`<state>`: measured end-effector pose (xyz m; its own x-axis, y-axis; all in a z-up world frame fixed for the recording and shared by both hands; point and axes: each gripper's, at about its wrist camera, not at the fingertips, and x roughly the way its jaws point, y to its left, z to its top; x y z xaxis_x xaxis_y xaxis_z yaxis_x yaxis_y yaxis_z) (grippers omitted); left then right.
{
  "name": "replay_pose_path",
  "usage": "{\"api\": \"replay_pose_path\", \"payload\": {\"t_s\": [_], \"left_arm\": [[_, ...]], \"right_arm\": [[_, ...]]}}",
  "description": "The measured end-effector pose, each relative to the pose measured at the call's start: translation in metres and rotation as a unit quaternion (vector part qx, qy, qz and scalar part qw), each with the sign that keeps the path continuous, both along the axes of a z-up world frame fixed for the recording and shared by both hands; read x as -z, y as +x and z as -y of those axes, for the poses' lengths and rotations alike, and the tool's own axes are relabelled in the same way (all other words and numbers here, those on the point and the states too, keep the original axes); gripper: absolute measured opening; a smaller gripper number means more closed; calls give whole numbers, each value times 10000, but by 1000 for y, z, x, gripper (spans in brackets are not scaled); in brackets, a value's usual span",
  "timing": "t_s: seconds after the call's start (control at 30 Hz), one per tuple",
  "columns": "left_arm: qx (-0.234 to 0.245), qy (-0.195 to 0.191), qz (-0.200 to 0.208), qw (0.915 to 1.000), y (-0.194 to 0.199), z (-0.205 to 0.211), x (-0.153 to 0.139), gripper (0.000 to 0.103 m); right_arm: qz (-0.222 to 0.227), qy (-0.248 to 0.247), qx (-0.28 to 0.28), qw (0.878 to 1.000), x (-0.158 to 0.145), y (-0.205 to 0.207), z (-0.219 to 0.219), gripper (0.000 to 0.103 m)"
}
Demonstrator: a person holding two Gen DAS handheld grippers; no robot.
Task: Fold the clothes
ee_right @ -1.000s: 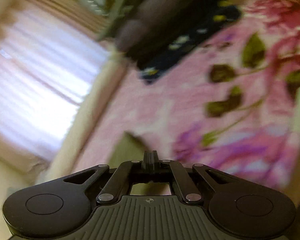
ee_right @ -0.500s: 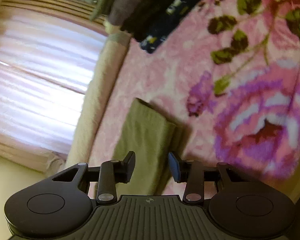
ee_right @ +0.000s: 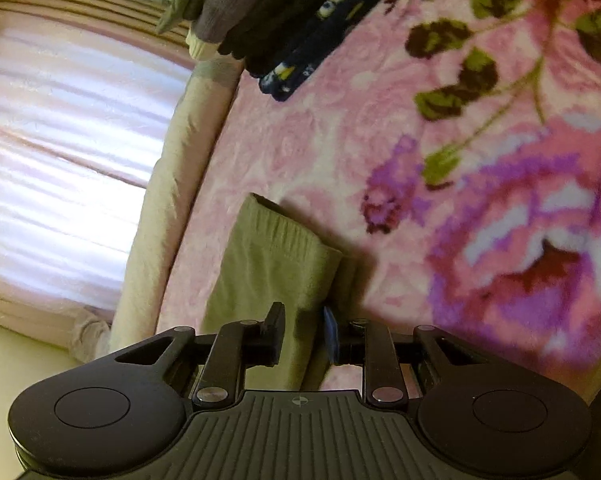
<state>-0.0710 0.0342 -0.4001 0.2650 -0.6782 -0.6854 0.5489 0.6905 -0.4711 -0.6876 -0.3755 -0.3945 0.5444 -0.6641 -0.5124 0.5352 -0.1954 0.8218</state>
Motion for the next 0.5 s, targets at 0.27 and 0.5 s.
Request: {"api": "replay_pose_path", "payload": {"t_s": [0.27, 0.5], "left_arm": [[-153, -65, 9, 9999, 4, -4, -4, 38], [-656, -118, 37, 9978, 39, -14, -5, 38]], "right_arm": [[-297, -309, -133, 9990, -8, 1, 1, 0], [-619, -119, -70, 9980, 3, 0, 7, 0]]}}
